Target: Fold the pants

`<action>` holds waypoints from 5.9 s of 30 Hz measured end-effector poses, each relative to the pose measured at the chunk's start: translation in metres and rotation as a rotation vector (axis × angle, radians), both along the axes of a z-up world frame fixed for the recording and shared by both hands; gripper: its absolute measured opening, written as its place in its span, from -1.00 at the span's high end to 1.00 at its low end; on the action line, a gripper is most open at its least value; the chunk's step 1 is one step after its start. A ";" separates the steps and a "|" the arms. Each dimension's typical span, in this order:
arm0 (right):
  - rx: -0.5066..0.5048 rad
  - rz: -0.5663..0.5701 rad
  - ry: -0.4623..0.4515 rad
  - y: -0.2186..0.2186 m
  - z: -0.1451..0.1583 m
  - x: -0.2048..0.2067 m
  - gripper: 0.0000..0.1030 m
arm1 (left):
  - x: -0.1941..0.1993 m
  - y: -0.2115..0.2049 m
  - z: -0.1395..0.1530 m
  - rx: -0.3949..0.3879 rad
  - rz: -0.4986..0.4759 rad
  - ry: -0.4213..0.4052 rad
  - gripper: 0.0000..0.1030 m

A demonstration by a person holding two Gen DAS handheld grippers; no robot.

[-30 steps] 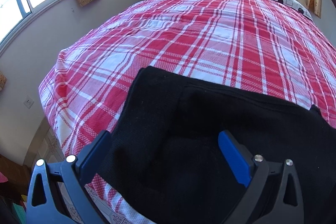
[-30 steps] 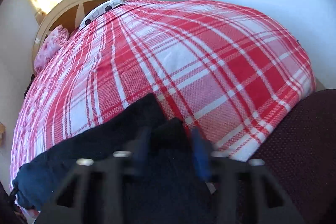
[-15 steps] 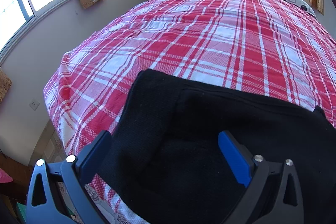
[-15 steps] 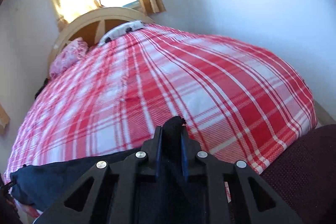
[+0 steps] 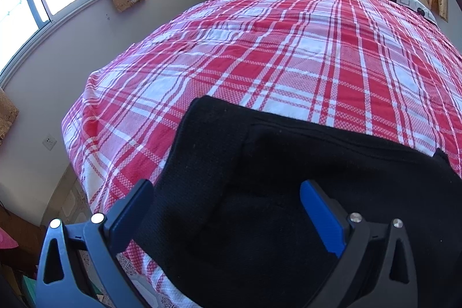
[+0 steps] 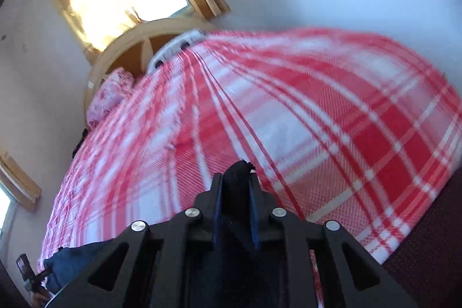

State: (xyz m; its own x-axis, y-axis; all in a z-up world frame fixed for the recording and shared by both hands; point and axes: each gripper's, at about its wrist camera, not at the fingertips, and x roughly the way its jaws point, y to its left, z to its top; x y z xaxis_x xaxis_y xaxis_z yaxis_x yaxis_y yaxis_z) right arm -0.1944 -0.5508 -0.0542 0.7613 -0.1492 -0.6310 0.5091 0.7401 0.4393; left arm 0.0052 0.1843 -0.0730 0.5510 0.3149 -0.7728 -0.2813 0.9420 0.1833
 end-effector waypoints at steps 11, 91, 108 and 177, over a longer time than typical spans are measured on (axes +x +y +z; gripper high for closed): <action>0.097 -0.029 0.006 -0.012 0.004 -0.060 -0.20 | 0.002 -0.001 -0.002 -0.008 0.009 -0.001 -1.00; 0.475 0.285 -0.169 0.233 -0.036 -0.027 0.75 | -0.133 -0.191 0.014 -0.201 -1.190 -0.047 0.68; 0.187 0.496 -0.139 0.294 0.016 -0.010 0.55 | -0.113 -0.144 0.036 -0.256 -1.045 -0.099 -0.45; 0.043 -0.039 0.051 0.052 -0.012 -0.072 0.78 | -0.068 -0.157 0.043 -0.230 -0.755 -0.078 -0.85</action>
